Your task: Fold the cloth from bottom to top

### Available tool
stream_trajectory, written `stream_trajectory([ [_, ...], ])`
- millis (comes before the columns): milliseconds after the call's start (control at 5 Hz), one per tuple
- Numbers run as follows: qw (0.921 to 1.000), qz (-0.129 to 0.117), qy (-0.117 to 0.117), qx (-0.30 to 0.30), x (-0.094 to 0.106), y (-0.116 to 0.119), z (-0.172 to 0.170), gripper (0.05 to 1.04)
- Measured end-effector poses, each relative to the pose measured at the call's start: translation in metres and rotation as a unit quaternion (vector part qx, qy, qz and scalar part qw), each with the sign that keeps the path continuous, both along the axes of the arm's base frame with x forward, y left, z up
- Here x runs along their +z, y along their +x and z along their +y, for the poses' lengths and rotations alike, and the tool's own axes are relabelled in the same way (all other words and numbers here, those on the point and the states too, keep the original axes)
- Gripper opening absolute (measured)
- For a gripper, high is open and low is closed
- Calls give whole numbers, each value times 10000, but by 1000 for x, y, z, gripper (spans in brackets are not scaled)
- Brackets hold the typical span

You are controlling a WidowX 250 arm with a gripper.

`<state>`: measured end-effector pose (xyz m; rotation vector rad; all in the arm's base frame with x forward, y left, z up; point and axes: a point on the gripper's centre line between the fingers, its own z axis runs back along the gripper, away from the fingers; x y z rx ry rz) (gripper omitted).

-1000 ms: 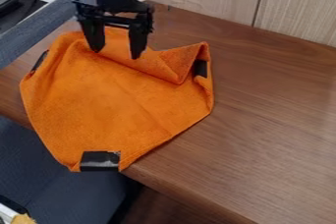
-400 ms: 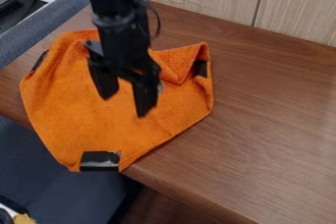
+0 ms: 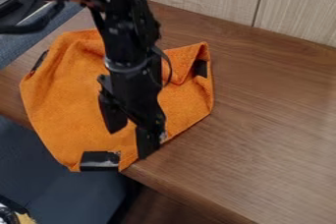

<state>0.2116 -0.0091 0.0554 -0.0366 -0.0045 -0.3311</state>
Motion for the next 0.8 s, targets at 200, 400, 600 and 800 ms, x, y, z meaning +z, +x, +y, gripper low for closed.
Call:
stream_trajectory([
  [200, 9997, 145, 130, -139, -14, 0, -4, 946],
  [400, 9990, 178, 389, -160, -23, 3, -4, 659],
  [600, 9982, 145, 548, -208, -24, 5, -8, 366],
  [800, 9983, 131, 535, -174, -24, 6, -9, 157],
])
